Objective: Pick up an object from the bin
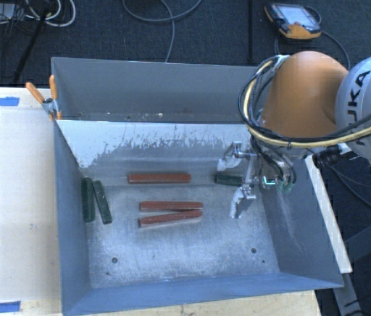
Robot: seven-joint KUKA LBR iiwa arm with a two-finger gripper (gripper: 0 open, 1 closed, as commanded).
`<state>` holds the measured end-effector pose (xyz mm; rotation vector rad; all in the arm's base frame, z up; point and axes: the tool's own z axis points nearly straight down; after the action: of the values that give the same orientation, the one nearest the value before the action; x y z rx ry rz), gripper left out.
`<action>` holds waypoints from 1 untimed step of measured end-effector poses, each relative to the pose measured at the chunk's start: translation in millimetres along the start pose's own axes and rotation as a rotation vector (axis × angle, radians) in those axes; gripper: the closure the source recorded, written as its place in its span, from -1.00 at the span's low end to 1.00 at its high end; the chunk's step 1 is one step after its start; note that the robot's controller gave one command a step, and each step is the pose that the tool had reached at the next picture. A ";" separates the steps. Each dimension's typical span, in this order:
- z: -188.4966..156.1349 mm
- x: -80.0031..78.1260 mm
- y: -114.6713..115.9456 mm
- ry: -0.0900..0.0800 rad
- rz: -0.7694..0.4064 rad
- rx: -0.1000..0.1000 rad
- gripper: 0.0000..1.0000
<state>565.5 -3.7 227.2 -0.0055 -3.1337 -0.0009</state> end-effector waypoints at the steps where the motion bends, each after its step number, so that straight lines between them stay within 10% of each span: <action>1: -4.0 -1.5 0.0 -0.008 0.000 0.000 -1.00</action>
Offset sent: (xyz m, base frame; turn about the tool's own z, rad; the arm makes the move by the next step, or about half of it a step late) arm 0.0163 0.0766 -0.1572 -0.1869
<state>567.0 -3.7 231.2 -0.0055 -3.1414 -0.0009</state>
